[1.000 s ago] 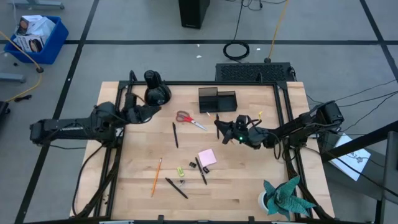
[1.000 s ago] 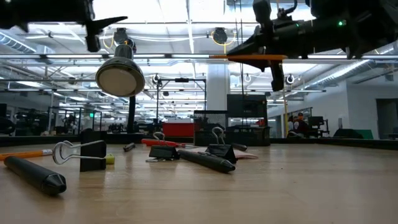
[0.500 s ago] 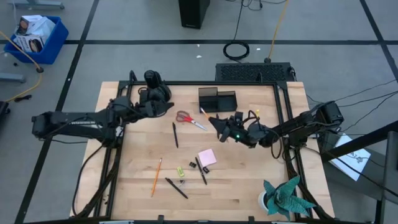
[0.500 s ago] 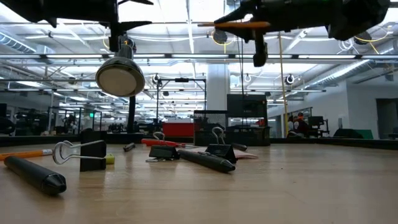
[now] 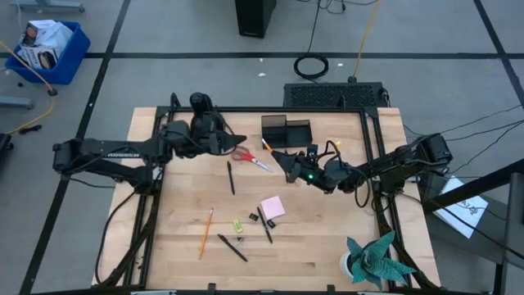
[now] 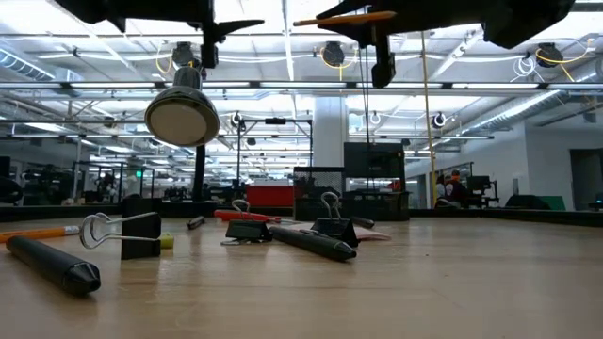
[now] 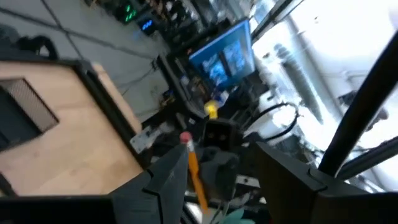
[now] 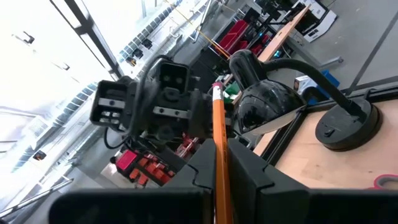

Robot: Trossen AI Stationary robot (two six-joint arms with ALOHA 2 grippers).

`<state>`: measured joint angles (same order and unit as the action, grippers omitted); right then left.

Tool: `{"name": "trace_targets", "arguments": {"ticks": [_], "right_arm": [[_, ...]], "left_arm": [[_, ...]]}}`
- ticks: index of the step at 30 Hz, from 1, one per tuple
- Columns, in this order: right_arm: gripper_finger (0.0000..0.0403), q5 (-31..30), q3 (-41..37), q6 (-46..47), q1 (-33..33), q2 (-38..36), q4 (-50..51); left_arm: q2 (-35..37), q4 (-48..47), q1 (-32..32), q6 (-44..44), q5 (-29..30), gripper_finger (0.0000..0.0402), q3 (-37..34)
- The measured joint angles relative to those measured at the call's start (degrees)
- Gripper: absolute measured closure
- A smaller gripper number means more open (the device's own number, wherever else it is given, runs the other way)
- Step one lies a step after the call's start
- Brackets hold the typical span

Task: Pick and place office supplies into organizer
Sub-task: Put the orange pencil into the black desk organizer

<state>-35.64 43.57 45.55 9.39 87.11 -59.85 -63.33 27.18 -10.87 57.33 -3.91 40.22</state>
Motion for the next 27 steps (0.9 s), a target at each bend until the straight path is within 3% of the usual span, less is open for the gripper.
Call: {"name": "trace_targets", "arguments": {"ticks": [16, 23, 27], "right_arm": [[0.0389, 0.0, 0.0, 1.7, 0.0, 0.0, -0.3], [0.0389, 0.0, 0.0, 1.6, 0.0, 0.0, -0.1], [0.0389, -0.1, 0.0, 1.8, -0.3, 0.0, -0.1]], "left_arm": [[-3.6, 0.1, 0.0, 0.8, -0.6, 0.0213, 0.9], [-9.0, 7.6, 0.0, 2.7, -2.2, 0.0213, 1.5], [-10.0, 7.2, -0.4, 3.3, -3.3, 0.0213, 2.3]]}}
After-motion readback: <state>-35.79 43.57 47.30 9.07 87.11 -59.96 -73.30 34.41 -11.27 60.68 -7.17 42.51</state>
